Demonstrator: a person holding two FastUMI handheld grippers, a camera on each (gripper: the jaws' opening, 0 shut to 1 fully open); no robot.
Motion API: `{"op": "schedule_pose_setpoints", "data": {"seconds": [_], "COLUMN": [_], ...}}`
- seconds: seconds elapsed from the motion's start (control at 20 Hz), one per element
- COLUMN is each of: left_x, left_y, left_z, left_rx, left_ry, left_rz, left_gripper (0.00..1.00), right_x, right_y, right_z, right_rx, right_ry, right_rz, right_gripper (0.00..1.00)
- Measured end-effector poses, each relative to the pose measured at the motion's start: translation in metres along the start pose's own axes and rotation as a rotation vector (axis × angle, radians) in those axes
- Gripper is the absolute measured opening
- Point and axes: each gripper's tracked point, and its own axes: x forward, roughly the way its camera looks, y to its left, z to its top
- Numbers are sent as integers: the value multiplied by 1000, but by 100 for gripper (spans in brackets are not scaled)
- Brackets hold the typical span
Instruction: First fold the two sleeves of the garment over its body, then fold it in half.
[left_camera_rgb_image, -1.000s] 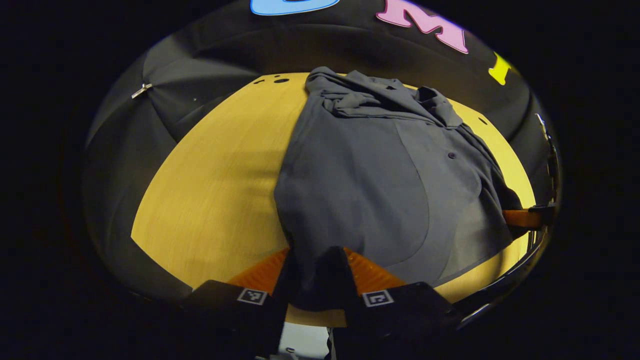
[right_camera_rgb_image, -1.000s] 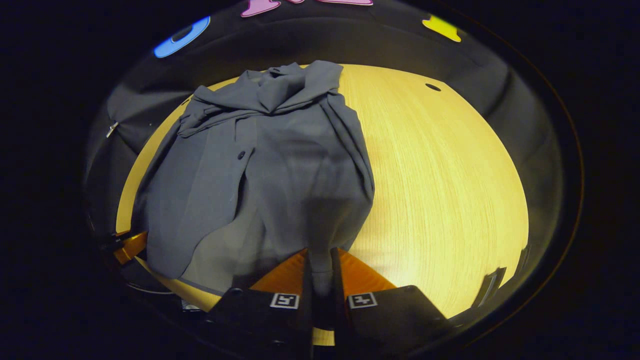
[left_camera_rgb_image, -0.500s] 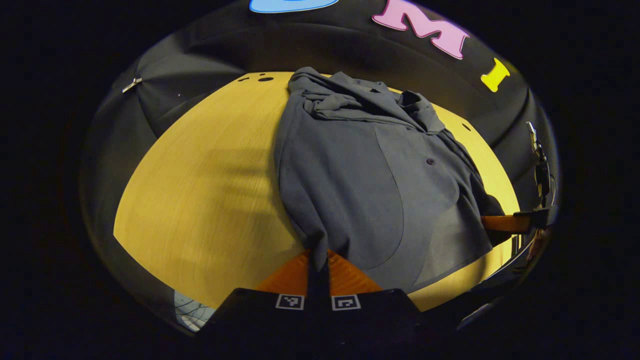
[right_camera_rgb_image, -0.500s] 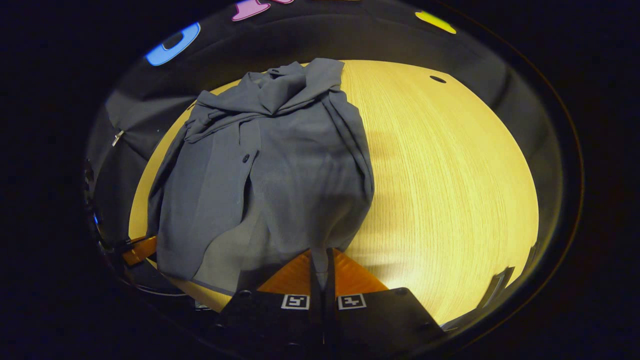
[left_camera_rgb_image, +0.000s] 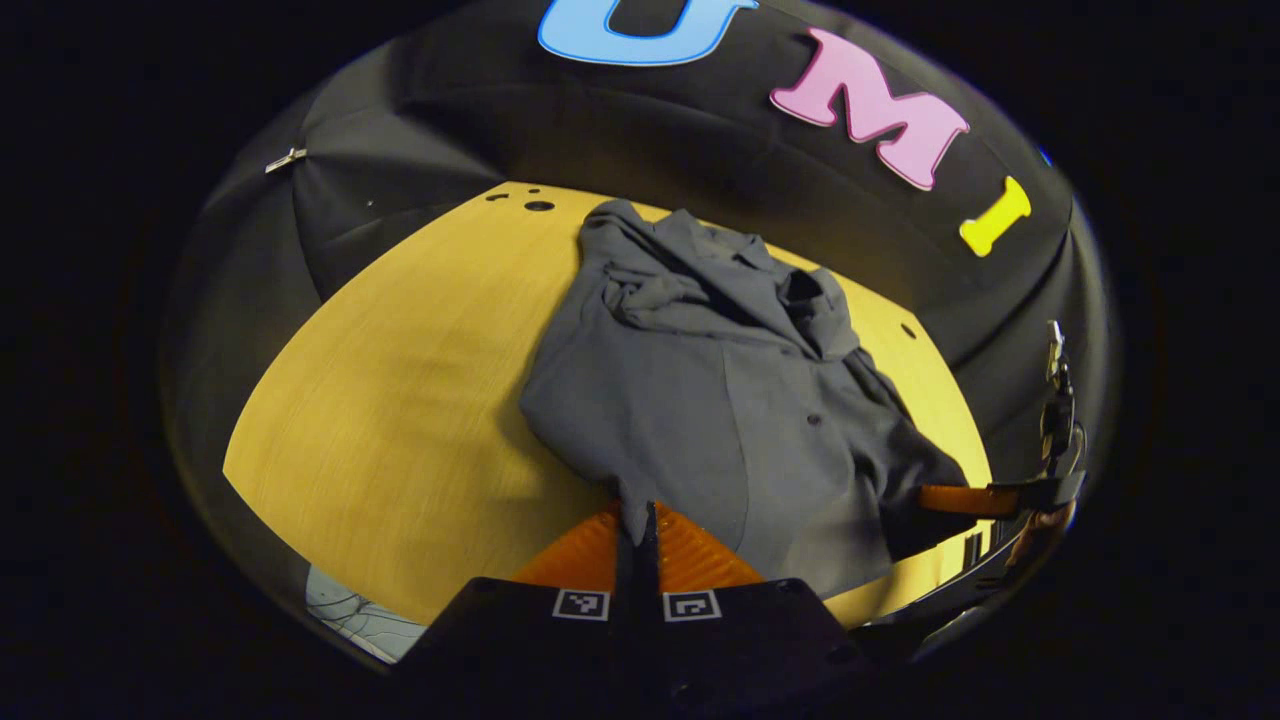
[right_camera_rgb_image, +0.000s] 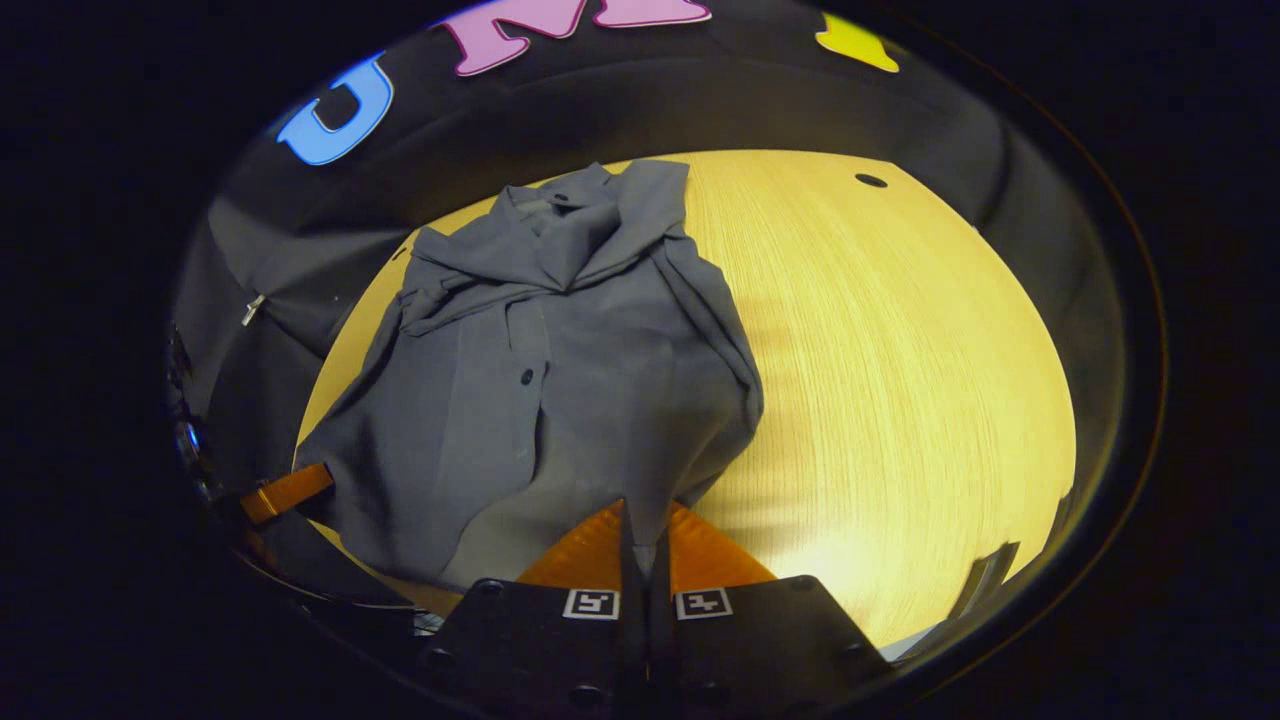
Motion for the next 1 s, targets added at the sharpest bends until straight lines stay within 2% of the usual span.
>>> {"op": "schedule_pose_setpoints", "data": {"seconds": [0.2, 0.55, 1.0], "left_x": [-2, -2, 13], "left_y": [-6, -8, -17], "left_z": [35, 87, 188], "left_rx": [15, 31, 43], "left_ry": [-70, -160, -290], "left_rz": [-27, -26, -34], "left_gripper": [5, 5, 5], "right_x": [1, -3, 13], "right_y": [18, 35, 55], "right_z": [33, 103, 182], "right_rx": [-6, 18, -17], "right_ry": [-44, -138, -229], "right_rz": [39, 92, 133], "right_gripper": [6, 6, 6]}}
